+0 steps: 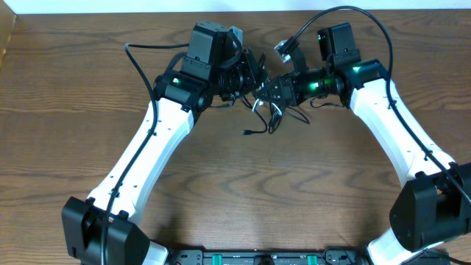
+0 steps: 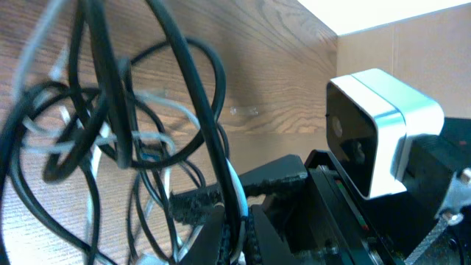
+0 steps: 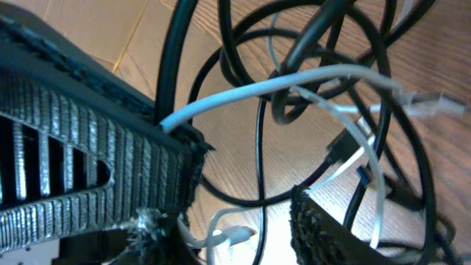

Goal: Untangle cables

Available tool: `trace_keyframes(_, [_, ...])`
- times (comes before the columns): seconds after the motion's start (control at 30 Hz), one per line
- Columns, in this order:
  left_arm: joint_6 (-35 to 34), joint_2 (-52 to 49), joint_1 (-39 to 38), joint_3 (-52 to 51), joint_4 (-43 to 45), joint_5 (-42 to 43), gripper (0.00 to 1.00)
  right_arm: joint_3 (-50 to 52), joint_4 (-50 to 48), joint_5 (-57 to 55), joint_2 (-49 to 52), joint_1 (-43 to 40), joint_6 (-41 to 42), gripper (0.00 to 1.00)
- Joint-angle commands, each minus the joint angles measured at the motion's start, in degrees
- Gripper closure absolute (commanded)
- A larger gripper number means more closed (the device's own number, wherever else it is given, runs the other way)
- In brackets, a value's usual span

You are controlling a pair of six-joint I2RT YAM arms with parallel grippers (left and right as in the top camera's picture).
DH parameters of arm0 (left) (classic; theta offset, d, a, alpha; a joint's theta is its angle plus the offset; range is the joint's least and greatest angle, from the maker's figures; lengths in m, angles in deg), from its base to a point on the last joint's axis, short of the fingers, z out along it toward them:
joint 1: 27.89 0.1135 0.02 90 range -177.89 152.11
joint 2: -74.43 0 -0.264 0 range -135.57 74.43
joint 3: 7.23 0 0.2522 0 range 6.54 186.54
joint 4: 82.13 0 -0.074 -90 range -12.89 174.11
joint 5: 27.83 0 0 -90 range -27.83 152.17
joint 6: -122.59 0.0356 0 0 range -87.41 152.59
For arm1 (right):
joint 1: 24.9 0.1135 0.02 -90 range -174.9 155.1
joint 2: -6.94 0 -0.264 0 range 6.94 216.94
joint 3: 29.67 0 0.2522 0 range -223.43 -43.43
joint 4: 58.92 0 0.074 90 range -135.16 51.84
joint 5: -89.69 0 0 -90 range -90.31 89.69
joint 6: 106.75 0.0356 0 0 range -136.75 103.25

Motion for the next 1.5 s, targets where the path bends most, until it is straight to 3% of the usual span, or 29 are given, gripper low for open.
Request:
trace_keyframes(0.0, [-0.72,1.25,0.48,0.68,0.22,3.37,0.92,0.22,-0.66,-1.44,-0.66,-0.11,0.13,0.7])
trace_keyframes(0.37, [1.38,1.25,2.38,0.68,-1.38,3.13,0.92,0.22,-0.87,-0.9,-0.66,-0.81,0.33,0.99])
trace_keyframes(0.77, [7.41,1.16,5.42,0.68,-9.53,-2.03,0.92,0.22,0.15,5.64,-0.66,-9.9,5.7,0.99])
trace_keyframes(1.47, [8.85,-2.03,2.45,0.61,-8.59,-2.05,0.92,0.2,2.69,5.49,-0.66,-10.69,13.64,0.99])
